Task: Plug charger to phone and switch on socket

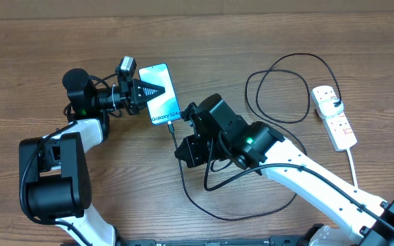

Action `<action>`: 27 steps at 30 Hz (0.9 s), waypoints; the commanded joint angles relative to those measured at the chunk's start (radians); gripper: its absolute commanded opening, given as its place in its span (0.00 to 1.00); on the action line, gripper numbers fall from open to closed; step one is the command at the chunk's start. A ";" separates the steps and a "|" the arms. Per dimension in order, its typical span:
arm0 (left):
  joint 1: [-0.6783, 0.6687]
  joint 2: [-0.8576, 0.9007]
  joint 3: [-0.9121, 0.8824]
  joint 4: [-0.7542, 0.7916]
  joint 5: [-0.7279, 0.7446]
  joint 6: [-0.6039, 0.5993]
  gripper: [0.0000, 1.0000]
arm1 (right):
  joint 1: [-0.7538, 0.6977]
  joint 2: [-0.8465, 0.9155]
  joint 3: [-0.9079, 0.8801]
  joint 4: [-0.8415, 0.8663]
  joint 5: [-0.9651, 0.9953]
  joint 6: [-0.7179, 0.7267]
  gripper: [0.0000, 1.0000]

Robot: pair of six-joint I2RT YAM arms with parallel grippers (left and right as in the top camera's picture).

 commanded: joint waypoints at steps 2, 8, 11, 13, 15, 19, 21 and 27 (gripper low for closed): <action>0.002 -0.006 0.023 0.009 -0.008 -0.013 0.04 | -0.002 0.002 0.017 0.010 0.011 0.007 0.04; 0.002 -0.006 0.023 0.009 -0.033 -0.008 0.04 | -0.002 0.002 0.017 0.005 0.010 0.019 0.04; 0.002 -0.006 0.023 0.009 -0.041 -0.001 0.04 | -0.002 0.002 0.017 0.005 -0.009 0.019 0.04; 0.002 -0.006 0.023 0.009 -0.043 0.000 0.04 | -0.002 0.002 0.017 0.005 -0.008 0.018 0.04; 0.002 -0.006 0.023 0.009 -0.043 0.006 0.04 | -0.002 0.002 0.017 0.005 -0.008 0.018 0.04; 0.000 -0.006 0.023 0.009 -0.044 0.006 0.04 | -0.002 0.002 0.017 0.005 -0.008 0.018 0.04; -0.007 -0.006 0.023 0.009 -0.044 0.005 0.04 | -0.002 0.002 0.017 0.006 -0.008 0.018 0.04; -0.022 -0.006 0.023 0.009 -0.035 0.006 0.04 | -0.002 0.002 0.017 0.005 -0.008 0.018 0.04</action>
